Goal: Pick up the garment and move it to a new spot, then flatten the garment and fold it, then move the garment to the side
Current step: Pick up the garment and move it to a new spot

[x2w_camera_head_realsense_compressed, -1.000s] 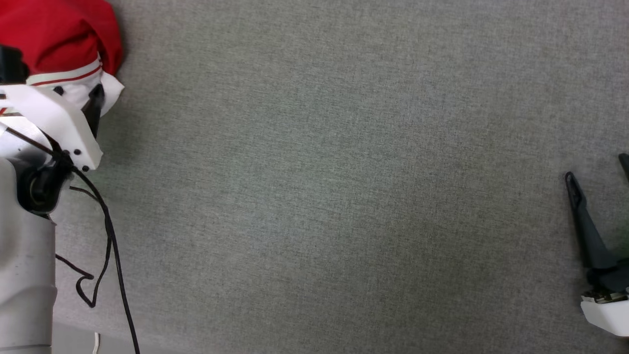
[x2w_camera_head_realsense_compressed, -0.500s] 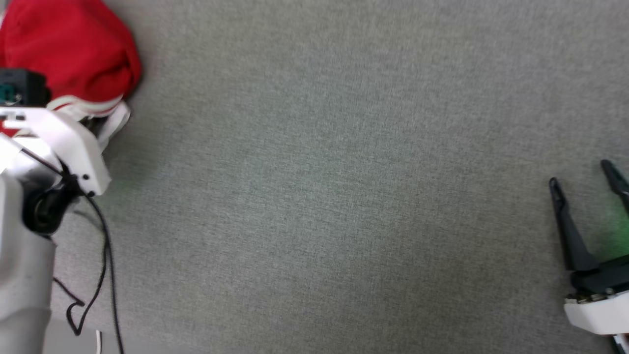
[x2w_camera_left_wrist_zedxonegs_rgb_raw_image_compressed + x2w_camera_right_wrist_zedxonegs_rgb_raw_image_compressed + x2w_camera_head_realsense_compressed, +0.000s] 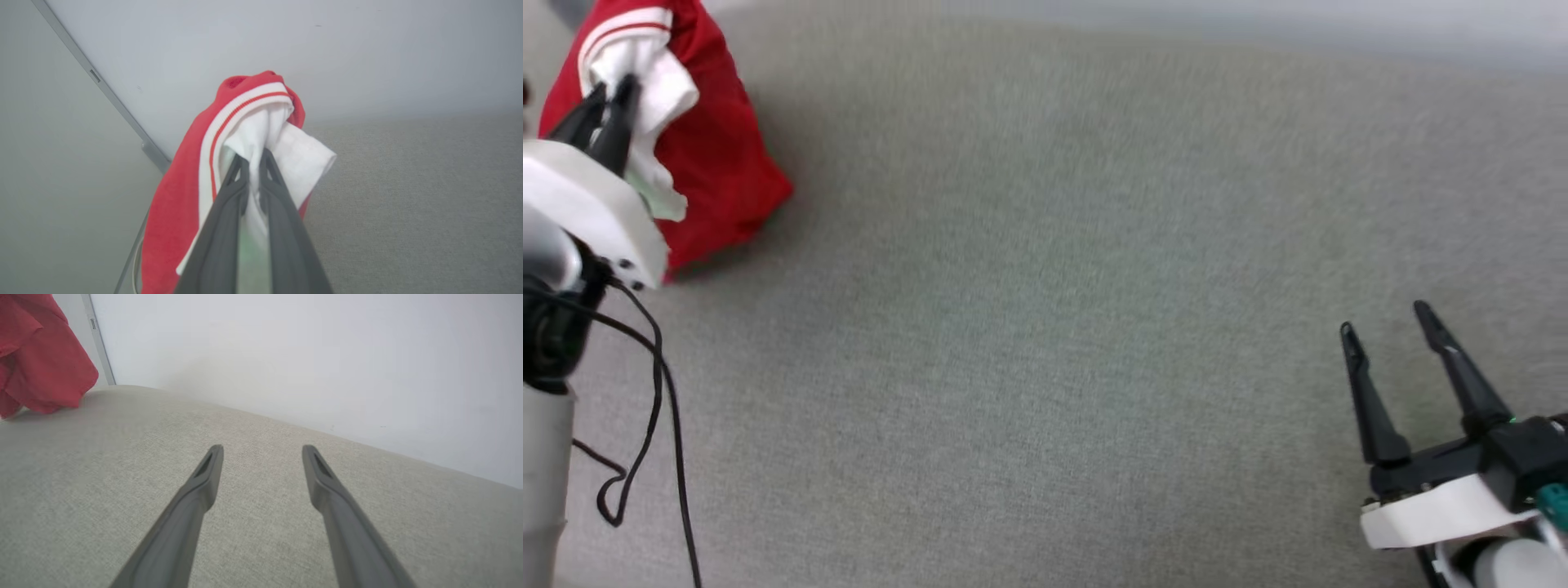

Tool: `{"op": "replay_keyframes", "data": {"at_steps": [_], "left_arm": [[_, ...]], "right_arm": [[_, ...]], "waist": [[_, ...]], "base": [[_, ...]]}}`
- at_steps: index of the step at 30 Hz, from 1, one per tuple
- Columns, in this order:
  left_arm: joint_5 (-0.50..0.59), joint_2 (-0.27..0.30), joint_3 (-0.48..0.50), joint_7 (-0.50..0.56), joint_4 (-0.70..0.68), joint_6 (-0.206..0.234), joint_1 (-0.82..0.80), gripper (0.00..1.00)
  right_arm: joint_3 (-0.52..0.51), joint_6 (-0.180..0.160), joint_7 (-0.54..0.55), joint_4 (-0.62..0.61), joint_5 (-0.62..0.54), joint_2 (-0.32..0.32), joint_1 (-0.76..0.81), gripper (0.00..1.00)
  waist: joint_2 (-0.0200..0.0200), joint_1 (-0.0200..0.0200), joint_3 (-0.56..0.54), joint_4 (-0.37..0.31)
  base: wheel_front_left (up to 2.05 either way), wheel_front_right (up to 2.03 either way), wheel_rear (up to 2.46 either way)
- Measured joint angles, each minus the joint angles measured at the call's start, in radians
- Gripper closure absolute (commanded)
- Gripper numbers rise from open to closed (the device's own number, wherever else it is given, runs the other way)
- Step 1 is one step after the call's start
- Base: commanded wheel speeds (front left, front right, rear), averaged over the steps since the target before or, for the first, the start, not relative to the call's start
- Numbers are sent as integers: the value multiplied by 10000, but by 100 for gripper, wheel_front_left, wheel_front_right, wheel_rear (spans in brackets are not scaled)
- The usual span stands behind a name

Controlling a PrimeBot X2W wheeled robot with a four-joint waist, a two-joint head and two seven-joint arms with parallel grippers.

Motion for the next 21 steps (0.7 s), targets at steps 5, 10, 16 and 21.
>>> {"op": "replay_keyframes", "data": {"at_steps": [5, 10, 16, 21], "left_arm": [[518, 8, -1039, 602, -1298, -23, 597, 100], [472, -759, -1783, 1087, -2268, 238, 1072, 100], [500, -1988, -2698, 1135, -2671, 631, 1207, 100], [848, -3214, -3484, 499, -1871, 892, 628, 100]], "right_arm": [[12, 0, 0, 351, -203, 616, 8, 0], [-19, 0, 0, 539, -276, 997, 38, 0], [-165, 0, 0, 640, -316, 1202, 36, 0], [-387, 0, 0, 671, -316, 1296, -51, 0]], "waist": [[0, -1, -960, -236], [1, -2, -1625, -623], [1, -1, -1899, -1322], [1, -1, -1814, -1918]], "base": [[0, 0, 0], [0, 0, 0], [0, 0, 0], [0, 0, 0]]}}
